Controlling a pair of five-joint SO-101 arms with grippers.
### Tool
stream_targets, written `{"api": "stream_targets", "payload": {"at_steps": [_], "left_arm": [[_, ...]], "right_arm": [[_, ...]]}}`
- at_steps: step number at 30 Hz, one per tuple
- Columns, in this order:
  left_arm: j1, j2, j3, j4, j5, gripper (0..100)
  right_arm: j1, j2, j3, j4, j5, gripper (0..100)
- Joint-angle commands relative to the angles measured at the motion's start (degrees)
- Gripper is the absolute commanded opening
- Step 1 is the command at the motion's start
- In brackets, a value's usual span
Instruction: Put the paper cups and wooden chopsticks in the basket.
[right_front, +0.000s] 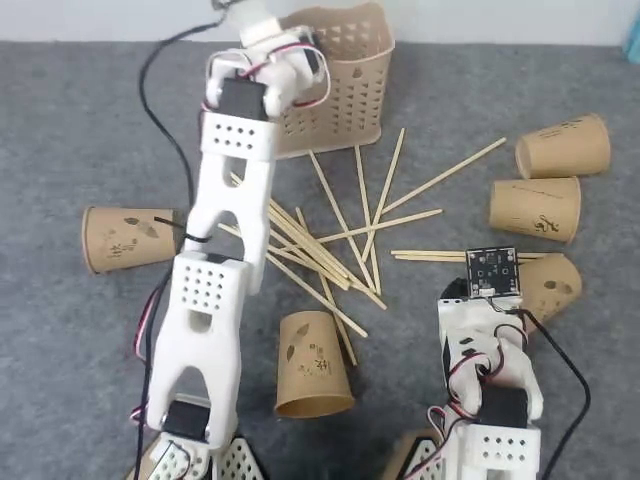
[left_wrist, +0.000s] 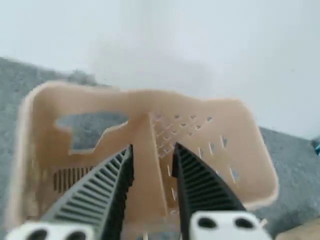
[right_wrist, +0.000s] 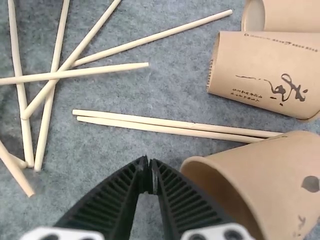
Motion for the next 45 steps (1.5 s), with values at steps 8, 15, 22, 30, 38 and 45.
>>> {"api": "stream_targets", "payload": {"at_steps": [8,15,22,30,38,45], "left_arm": [[1.1,1.6,-0.4,2.4,-1.4,14],[1.1,1.6,-0.5,8.8,-5.6,14],[2.0,1.6,-4.7,16.5,-5.8,3],[2.2,1.5,-16.0,28.6,-8.4,1],[5.5,-7.3,-5.9,32.2,-13.5,1],[4.1,-19.8,5.8,29.6,-15.5,1]], "right_arm": [[0.4,1.0,1.3,-1.2,1.1,0.9],[0.4,1.0,1.3,-1.2,1.1,0.9],[0.4,1.0,1.3,-1.2,1.1,0.9],[0.4,1.0,1.3,-1.2,1.1,0.9],[0.4,1.0,1.3,-1.2,1.1,0.9],[0.3,1.0,1.3,-1.3,4.7,0.9]]}}
